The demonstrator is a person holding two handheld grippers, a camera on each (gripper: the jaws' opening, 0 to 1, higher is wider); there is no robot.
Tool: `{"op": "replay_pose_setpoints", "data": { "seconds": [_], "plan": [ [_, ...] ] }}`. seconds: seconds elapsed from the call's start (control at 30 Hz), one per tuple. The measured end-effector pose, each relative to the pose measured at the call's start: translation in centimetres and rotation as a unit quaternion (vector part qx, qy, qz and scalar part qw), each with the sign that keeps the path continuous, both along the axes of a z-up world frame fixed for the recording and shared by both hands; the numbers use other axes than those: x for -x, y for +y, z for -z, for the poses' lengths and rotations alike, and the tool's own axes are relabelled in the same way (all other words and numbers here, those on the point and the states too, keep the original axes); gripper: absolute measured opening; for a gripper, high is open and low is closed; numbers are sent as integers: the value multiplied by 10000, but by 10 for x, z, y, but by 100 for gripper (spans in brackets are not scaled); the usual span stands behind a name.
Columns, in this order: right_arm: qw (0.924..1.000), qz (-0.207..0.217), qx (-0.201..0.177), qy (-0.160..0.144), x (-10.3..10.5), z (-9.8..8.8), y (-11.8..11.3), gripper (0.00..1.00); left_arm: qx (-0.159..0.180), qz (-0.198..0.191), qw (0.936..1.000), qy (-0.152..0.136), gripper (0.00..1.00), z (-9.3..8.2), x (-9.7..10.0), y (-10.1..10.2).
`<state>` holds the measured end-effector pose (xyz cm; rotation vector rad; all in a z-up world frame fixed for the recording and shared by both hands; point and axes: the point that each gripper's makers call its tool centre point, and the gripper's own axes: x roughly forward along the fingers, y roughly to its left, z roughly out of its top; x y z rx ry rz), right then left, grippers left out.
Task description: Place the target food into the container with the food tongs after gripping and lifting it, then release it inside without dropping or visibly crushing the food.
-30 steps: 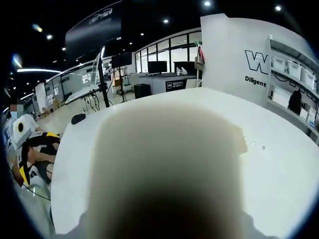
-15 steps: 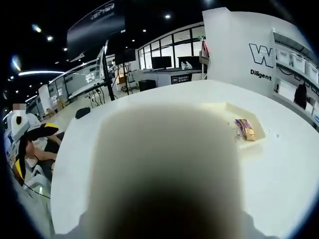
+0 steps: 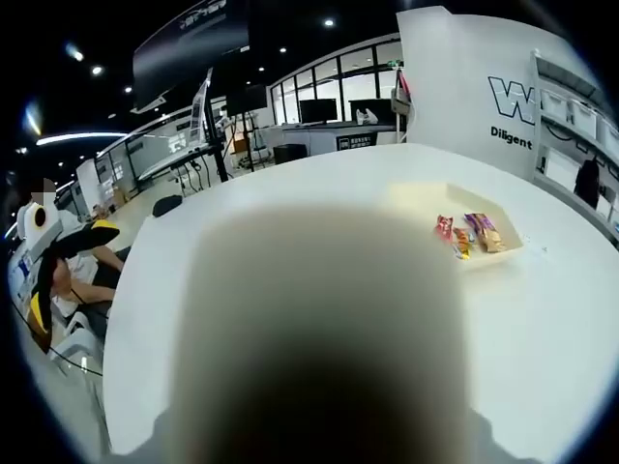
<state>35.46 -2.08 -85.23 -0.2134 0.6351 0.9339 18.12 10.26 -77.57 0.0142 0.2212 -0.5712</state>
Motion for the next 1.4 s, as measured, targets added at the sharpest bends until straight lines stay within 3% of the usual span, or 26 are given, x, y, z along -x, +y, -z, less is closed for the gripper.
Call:
{"op": "replay_pose_setpoints", "data": {
  "seconds": [0.17,0.37,0.63,1.4],
  "plan": [
    [9999,-17,-20,105,9,1,2,20,-49,86,10000,-12,93,0,2,-5],
    [9998,-144,-138,33,17,-11,12,20,-44,54,10000,-33,92,-2,4,-2],
    [9989,-426,-172,-2,26,-10,29,21,-50,20,10000,-32,92,-2,6,0],
    [9981,-578,-202,-5,36,-12,41,24,-56,-2,10000,-42,92,-3,7,0]
  ]
}}
